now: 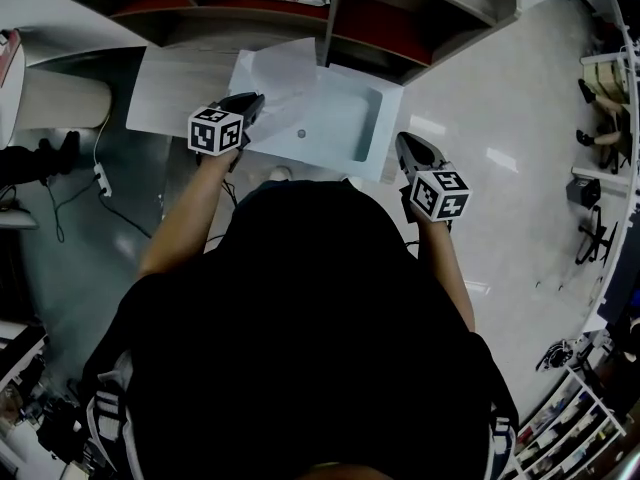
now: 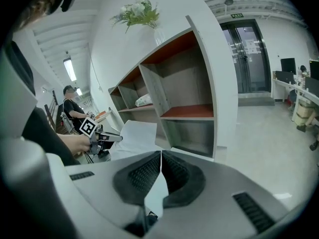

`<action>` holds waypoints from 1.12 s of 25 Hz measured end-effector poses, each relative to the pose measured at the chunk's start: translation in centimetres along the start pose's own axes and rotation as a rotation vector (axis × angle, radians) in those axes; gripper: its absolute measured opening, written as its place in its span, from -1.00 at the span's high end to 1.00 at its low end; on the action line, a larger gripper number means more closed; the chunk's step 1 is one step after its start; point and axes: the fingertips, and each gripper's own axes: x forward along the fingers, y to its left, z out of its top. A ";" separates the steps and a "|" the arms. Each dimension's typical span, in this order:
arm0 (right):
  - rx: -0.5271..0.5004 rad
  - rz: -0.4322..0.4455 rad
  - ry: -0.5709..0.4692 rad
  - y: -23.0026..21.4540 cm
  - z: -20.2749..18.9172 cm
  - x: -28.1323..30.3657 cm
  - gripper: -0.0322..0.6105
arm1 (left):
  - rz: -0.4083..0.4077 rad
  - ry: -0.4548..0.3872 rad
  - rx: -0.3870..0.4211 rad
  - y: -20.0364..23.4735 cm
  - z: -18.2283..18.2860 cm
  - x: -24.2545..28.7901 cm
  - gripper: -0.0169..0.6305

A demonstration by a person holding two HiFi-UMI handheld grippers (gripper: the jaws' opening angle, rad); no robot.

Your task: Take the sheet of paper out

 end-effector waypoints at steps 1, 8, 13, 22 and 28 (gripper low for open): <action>-0.003 0.002 -0.002 0.1 0.1 0.1 0.86 | -0.002 -0.008 0.006 -0.2 0.3 -0.3 0.85; -0.025 0.007 -0.058 0.8 1.5 -0.1 0.86 | -0.006 -0.037 0.046 -1.1 1.8 -2.3 0.85; -0.036 0.011 -0.079 1.2 2.1 -0.3 0.86 | -0.022 -0.051 0.057 -1.9 2.5 -3.3 0.85; -0.057 0.032 -0.104 2.1 2.7 -0.2 0.86 | -0.059 -0.070 0.076 -3.5 3.6 -4.2 0.85; -0.074 0.009 -0.139 2.0 3.5 -0.5 0.86 | -0.074 -0.083 0.092 -4.0 4.2 -4.2 0.85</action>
